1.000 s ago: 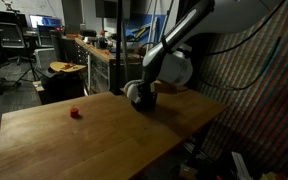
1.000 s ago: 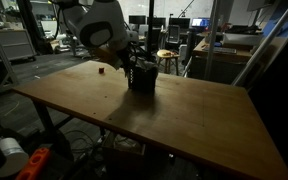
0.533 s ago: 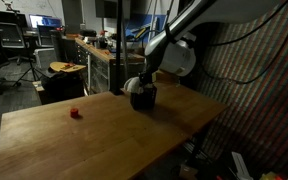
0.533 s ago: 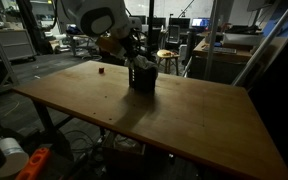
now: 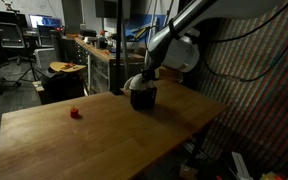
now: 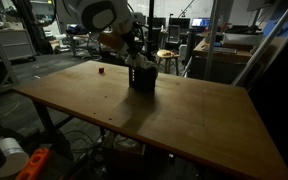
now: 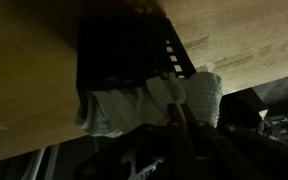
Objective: Pick up the cloth and put it in the box
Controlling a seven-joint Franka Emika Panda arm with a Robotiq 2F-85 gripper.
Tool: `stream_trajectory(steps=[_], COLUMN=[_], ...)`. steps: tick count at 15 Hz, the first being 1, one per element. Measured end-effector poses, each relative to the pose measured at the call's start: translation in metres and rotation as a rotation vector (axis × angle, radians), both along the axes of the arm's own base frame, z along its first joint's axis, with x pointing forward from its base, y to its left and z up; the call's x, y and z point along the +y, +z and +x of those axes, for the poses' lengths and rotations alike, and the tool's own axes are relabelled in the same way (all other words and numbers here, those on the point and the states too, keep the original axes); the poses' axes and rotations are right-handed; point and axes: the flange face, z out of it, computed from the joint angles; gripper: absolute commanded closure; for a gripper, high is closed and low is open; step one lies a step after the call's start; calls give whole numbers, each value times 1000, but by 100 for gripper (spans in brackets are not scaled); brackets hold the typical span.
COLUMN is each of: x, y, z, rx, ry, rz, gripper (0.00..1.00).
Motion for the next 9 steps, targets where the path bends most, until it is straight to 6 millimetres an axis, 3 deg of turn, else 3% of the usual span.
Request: stream_trajectory(steps=[9], x=[5], y=[-8], z=[2], rx=[5], ry=[24], rz=[-25], gripper=[95])
